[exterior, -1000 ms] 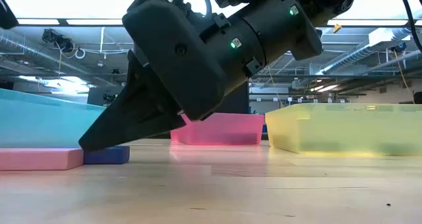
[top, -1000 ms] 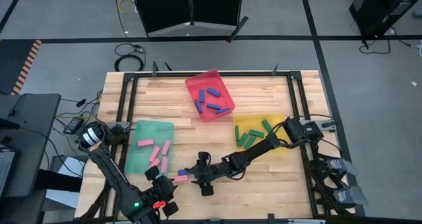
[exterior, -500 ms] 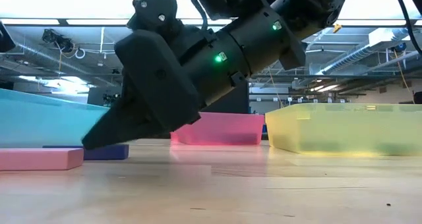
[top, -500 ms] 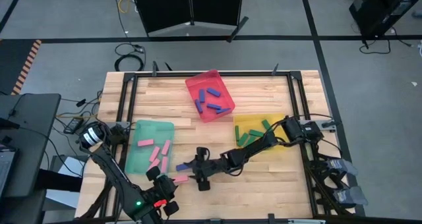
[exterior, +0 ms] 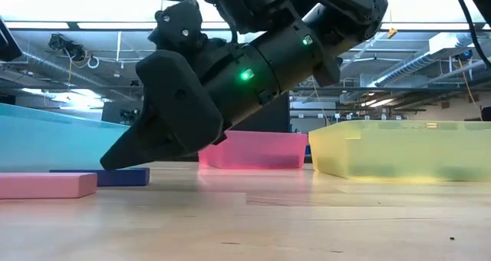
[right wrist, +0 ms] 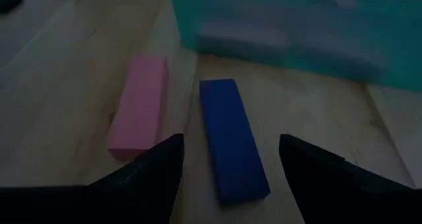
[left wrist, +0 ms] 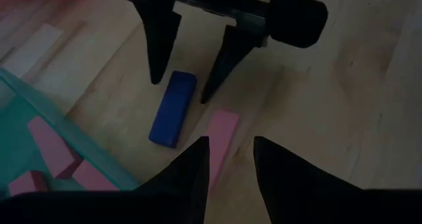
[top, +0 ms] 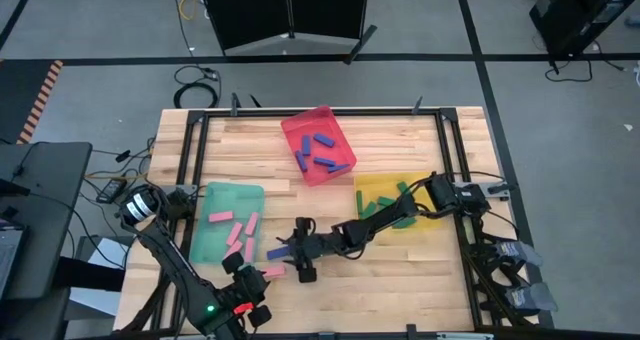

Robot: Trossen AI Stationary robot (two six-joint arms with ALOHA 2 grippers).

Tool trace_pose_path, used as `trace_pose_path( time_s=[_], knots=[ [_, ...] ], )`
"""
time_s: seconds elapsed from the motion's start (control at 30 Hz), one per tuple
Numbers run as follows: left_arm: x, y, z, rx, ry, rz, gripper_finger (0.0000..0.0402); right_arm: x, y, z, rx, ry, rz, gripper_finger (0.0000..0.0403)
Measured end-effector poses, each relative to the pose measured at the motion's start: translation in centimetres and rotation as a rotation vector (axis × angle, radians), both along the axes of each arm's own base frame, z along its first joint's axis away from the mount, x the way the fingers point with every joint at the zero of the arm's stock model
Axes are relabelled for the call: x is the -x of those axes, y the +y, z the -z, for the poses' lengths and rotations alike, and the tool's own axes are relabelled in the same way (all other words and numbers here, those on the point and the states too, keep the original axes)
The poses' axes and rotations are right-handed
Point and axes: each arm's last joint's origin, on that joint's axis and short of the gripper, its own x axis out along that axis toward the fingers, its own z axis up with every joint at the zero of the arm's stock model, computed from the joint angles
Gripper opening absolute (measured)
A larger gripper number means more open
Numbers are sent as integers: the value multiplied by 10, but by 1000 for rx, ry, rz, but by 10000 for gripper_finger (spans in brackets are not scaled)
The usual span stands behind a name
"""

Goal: Sort blocks
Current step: Put the blue block into the red bin

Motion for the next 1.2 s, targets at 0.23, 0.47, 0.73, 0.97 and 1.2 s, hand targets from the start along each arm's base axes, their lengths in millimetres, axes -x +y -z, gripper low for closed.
trace_pose_path(
  time_s=[0.23,0.47,0.73,0.97,1.2],
  knots=[
    [0,0,0,0,-1,0,126,3,-4,6,-1,74,-17,261],
    [-3,0,0,13,-10,-8,126,3,-8,8,1,92,29,246],
    [-6,1,0,16,-13,3,126,3,-9,8,13,94,14,147],
    [-9,3,0,16,-15,-9,126,3,-9,7,37,92,-9,114],
    [-20,4,-1,19,-24,32,127,10,-8,-18,99,110,-6,114]
  ],
)
